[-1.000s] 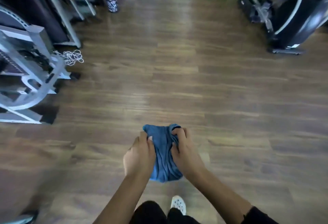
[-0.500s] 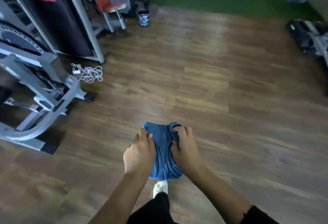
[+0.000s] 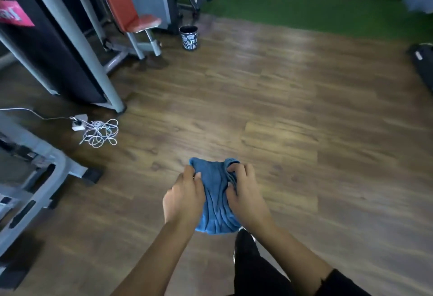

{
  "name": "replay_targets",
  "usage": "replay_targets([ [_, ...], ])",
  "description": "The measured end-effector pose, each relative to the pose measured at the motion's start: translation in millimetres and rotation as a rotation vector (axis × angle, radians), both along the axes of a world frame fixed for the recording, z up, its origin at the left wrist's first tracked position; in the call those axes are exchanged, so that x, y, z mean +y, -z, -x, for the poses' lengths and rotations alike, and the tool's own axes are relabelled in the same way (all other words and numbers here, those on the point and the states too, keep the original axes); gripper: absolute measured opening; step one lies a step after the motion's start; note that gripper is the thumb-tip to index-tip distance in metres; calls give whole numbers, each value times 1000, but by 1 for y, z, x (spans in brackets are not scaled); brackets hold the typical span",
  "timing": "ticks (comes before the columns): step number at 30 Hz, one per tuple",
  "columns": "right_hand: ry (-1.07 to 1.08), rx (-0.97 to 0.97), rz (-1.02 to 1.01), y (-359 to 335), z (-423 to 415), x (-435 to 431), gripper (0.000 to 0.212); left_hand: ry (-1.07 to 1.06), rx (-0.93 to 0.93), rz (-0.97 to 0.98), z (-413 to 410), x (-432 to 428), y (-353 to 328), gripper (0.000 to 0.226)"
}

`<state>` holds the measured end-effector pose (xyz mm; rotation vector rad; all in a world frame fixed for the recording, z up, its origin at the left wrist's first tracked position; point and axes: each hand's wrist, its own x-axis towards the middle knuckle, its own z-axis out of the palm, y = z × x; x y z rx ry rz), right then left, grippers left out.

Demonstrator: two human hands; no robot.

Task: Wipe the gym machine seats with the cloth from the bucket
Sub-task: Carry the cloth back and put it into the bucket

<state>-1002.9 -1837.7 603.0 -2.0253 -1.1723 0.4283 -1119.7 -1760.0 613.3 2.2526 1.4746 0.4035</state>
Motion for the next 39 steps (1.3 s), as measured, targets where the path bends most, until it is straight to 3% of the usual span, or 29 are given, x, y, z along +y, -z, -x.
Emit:
replay_targets([
  [6, -126, -35, 28, -22, -152, 143, 28, -107, -66, 58, -144, 125, -21, 23],
  [13, -184, 12, 30, -20, -274, 319, 28, -225, -76, 84, -264, 294, -15, 17],
  [24, -196, 3, -20, -12, -445, 659, 26, -150, -78, 66, -432, 640, -13, 19],
  [39, -187, -13, -34, -4, -686, 1060, 28, -182, -93, 25, -670, 1032, -2, 19],
])
